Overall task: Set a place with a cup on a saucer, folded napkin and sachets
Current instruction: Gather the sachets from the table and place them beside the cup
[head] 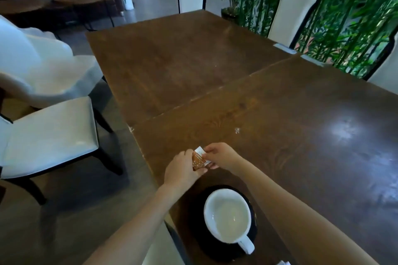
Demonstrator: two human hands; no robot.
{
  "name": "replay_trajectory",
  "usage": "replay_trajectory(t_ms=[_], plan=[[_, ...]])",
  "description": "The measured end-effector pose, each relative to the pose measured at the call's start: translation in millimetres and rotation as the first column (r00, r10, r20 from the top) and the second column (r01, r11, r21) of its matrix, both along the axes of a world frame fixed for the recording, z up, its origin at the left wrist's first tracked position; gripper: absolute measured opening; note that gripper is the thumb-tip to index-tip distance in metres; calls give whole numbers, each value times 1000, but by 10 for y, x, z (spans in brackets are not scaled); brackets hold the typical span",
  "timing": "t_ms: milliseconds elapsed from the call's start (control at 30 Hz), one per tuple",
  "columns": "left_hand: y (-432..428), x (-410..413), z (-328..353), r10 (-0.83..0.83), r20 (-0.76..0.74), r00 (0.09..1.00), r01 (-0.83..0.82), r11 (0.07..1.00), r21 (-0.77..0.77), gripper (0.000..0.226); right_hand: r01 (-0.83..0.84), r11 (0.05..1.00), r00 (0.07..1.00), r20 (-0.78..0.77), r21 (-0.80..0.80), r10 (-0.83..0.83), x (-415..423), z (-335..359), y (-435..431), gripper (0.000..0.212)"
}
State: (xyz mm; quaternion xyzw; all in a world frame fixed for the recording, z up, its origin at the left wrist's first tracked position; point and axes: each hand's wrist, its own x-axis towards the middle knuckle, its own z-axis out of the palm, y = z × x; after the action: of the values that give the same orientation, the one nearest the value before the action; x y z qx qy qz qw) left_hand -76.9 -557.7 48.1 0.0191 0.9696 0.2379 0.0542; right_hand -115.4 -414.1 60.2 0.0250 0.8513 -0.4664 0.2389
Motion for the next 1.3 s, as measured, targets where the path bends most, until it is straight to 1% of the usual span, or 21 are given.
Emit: replay_trajectory(t_ms=[100, 200, 267, 333, 400, 467, 567, 700, 933, 1100, 1200, 1300], plan=[[-75, -70, -247, 17, -15, 1000, -18, 999, -46, 56, -32, 996, 999, -9, 84, 33, -74, -228, -139, 25], [-111, -67, -424, -13, -102, 995, -2, 989, -146, 48, -86, 978, 992, -76, 189, 102, -78, -372, -212, 22], [-123, -42, -497, -13, -140, 990, -12, 985, -175, 48, -112, 964, 983, -117, 241, 144, -81, -416, -218, 22], [-148, -23, -541, 24, -122, 992, -41, 989, -142, 63, -116, 959, 978, -137, 259, 155, -91, -437, -201, 28], [-194, -24, -567, 39, -55, 998, -43, 995, -86, 84, -88, 965, 984, -132, 246, 123, -98, -442, -162, 32], [-245, -44, -566, 31, 5, 1000, -31, 999, -29, 92, -60, 972, 991, -107, 226, 86, -107, -439, -124, 32], [-296, -69, -567, 5, 30, 1000, -6, 999, 33, 84, -80, 973, 991, -86, 215, 100, -103, -446, -124, 30], [-308, -77, -593, -11, -6, 1000, 12, 998, 59, 71, -84, 972, 989, -98, 220, 108, -92, -453, -175, 26], [-293, -42, -576, -6, -2, 1000, 6, 999, 51, 73, -32, 969, 995, -82, 244, 53, -74, -439, -207, 24], [-302, -27, -522, -29, 34, 999, 28, 999, 34, 78, -91, 956, 989, -90, 278, 121, -39, -379, -220, 30], [-319, -32, -520, -42, 33, 999, 40, 998, 40, 69, -89, 953, 990, -80, 290, 117, -22, -372, -243, 34], [-333, -26, -507, -55, 12, 998, 55, 998, 43, 61, -69, 954, 992, -78, 293, 96, -22, -365, -277, 33]])
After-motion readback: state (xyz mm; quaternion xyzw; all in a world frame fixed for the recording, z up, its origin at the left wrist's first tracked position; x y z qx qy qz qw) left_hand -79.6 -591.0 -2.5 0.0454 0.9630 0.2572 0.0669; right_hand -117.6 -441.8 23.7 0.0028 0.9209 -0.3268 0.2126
